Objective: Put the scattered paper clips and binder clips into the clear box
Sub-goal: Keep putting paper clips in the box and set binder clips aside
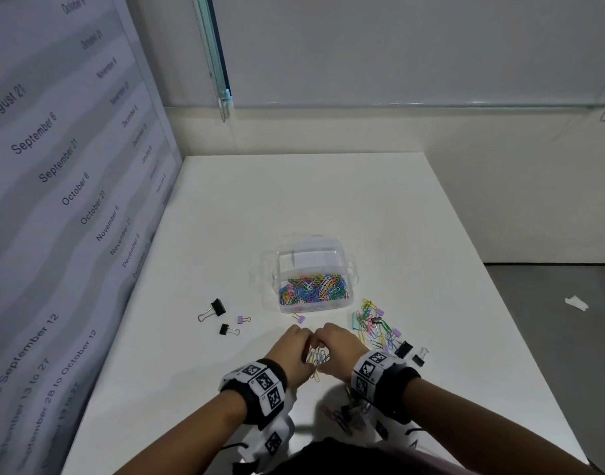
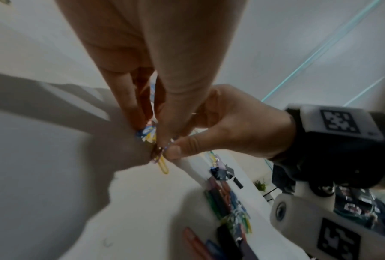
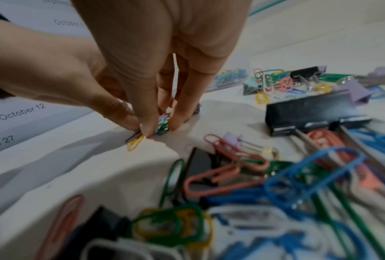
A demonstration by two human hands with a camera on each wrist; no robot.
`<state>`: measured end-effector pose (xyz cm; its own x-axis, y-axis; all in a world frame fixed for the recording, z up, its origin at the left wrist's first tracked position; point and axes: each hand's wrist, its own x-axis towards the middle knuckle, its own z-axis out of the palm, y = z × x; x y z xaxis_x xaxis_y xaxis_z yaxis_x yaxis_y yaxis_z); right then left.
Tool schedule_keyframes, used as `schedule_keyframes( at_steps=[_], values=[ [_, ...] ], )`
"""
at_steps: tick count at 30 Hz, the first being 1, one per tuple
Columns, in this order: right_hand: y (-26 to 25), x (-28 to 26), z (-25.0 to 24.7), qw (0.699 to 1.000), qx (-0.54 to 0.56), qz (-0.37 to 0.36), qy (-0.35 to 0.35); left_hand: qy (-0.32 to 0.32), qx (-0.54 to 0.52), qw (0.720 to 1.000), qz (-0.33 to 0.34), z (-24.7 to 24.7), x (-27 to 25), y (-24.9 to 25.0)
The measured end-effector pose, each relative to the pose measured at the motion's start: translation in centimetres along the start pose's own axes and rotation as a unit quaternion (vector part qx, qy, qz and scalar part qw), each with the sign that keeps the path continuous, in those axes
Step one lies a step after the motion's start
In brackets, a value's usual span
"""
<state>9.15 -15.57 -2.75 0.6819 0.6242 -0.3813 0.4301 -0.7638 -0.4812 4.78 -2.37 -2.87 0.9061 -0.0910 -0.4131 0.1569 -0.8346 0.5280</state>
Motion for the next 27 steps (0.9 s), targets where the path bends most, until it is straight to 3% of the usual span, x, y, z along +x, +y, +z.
schedule_keyframes(
  at_steps=[3,7,12,17,27],
  values=[
    [0.7,-0.3,-0.7,1.0,-0.003,-0.007,-0.01,0.005,-0.008,1.0,-0.008,0.4,-0.1,-0.1],
    [1.6,-0.5,-1.5,0.998,-0.047,-0.013,-0.046,-0.003,0.062,0.998,-0.032,1.0,-0.2,-0.6],
    [1.0,0.0,-1.3,0.996,-0.064,-0.032,-0.056,0.016,0.036,0.998,-0.042,1.4,0.1,-0.2],
    [0.8,-0.1,-1.2,0.997,-0.051,-0.022,-0.062,0.015,0.057,0.998,-0.019,0.9,0.3,-0.5],
    [0.4,-0.6,-1.3,0.988,-0.126,0.0,-0.093,-0.015,0.252,0.967,0.039,1.7,1.1,-0.6]
  ],
)
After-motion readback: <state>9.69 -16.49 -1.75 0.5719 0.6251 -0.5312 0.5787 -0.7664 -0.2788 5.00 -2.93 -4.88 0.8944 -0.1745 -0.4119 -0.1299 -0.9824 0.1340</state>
